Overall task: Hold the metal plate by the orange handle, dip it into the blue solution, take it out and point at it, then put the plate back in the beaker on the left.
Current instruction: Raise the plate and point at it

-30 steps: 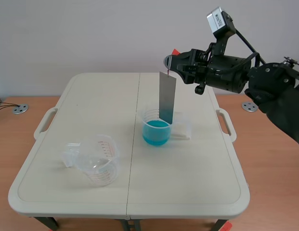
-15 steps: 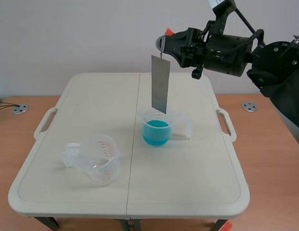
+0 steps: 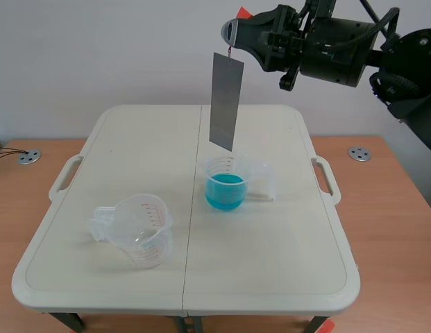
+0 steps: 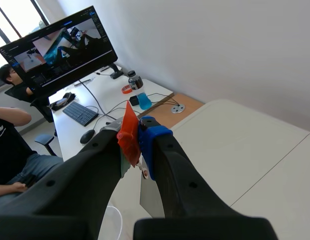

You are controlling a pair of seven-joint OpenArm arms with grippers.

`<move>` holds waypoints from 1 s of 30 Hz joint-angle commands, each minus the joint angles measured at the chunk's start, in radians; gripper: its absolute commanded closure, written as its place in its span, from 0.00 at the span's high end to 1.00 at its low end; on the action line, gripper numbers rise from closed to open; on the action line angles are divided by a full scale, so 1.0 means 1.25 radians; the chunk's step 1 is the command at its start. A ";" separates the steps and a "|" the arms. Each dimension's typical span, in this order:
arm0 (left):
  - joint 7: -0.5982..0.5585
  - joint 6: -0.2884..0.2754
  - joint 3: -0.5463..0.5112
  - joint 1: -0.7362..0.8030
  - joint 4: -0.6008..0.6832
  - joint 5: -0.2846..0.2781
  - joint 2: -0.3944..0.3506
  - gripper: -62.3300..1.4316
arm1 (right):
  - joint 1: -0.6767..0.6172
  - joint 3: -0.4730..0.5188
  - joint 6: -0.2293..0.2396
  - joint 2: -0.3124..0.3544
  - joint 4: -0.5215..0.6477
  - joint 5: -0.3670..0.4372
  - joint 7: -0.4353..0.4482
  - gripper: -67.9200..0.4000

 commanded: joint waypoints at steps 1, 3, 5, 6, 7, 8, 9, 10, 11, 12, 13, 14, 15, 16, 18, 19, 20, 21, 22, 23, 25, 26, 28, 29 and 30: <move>-0.007 -0.003 0.008 -0.016 0.007 -0.004 -0.018 0.07 | 0.014 0.018 0.013 0.008 0.024 0.026 0.003 0.03; -0.008 -0.006 0.008 -0.037 0.008 -0.027 -0.044 0.07 | 0.014 0.022 0.013 0.008 0.028 0.027 -0.001 0.03; -0.007 -0.014 0.008 -0.060 0.008 -0.043 -0.069 0.07 | 0.014 0.022 0.013 0.008 0.028 0.033 -0.002 0.03; -0.008 -0.016 0.008 -0.071 0.008 -0.049 -0.082 0.07 | 0.014 0.022 0.013 0.008 0.028 0.034 -0.006 0.03; -0.008 -0.018 0.008 -0.085 0.008 -0.060 -0.093 0.07 | 0.014 0.022 0.013 0.008 0.028 0.035 -0.009 0.03; -0.008 -0.018 0.008 -0.099 0.008 -0.071 -0.105 0.07 | 0.014 0.022 0.013 0.008 0.028 0.037 -0.011 0.03; -0.007 -0.018 0.008 -0.113 0.008 -0.082 -0.117 0.07 | 0.014 0.022 0.013 0.008 0.028 0.038 -0.011 0.03; -0.008 -0.019 0.008 -0.127 0.008 -0.093 -0.128 0.07 | 0.014 0.022 0.013 0.008 0.028 0.038 -0.011 0.03; -0.008 -0.021 0.008 -0.143 0.008 -0.103 -0.139 0.07 | 0.014 0.022 0.013 0.008 0.028 0.039 -0.011 0.03; -0.007 -0.030 0.008 -0.158 0.008 -0.107 -0.150 0.07 | 0.014 0.022 0.013 0.008 0.028 0.039 -0.011 0.03; -0.006 -0.044 0.008 -0.174 0.008 -0.107 -0.161 0.07 | 0.014 0.022 0.013 0.008 0.028 0.039 -0.011 0.03; -0.005 -0.063 0.009 -0.189 0.008 -0.107 -0.172 0.07 | 0.014 0.022 0.013 0.008 0.028 0.039 -0.011 0.03; -0.005 -0.082 0.011 -0.205 0.008 -0.107 -0.183 0.07 | 0.014 0.022 0.013 0.008 0.028 0.039 -0.011 0.03; -0.005 -0.100 0.015 -0.222 0.008 -0.107 -0.195 0.07 | 0.014 0.022 0.013 0.008 0.028 0.039 -0.011 0.03; -0.004 -0.132 0.026 -0.261 0.008 -0.107 -0.218 0.07 | 0.014 0.022 0.013 0.008 0.028 0.039 -0.011 0.03; -0.004 -0.142 0.033 -0.282 0.008 -0.107 -0.228 0.07 | 0.014 0.022 0.013 0.008 0.028 0.039 -0.011 0.03; -0.001 -0.145 0.040 -0.304 0.008 -0.107 -0.237 0.07 | 0.014 0.022 0.013 0.008 0.028 0.039 -0.012 0.03; -0.002 -0.145 0.049 -0.328 0.008 -0.107 -0.244 0.07 | 0.014 0.022 0.013 0.008 0.028 0.039 -0.014 0.03; -0.002 -0.148 0.061 -0.355 0.008 -0.108 -0.250 0.07 | 0.014 0.022 0.013 0.008 0.028 0.039 -0.016 0.03; -0.002 -0.157 0.074 -0.384 0.008 -0.107 -0.255 0.07 | 0.014 0.022 0.013 0.008 0.028 0.039 -0.018 0.03; -0.002 -0.182 0.099 -0.442 0.008 -0.107 -0.258 0.07 | 0.014 0.022 0.013 0.008 0.028 0.039 -0.020 0.03; 0.000 -0.195 0.115 -0.472 0.008 -0.107 -0.257 0.07 | 0.014 0.022 0.013 0.008 0.028 0.039 -0.020 0.03; 0.011 -0.216 0.156 -0.532 0.008 -0.107 -0.257 0.07 | 0.014 0.022 0.013 0.008 0.028 0.039 -0.023 0.03; 0.022 -0.224 0.180 -0.563 0.008 -0.107 -0.257 0.07 | 0.014 0.022 0.013 0.008 0.028 0.039 -0.025 0.03; 0.032 -0.226 0.209 -0.594 0.008 -0.107 -0.256 0.07 | 0.014 0.022 0.013 0.008 0.028 0.039 -0.025 0.03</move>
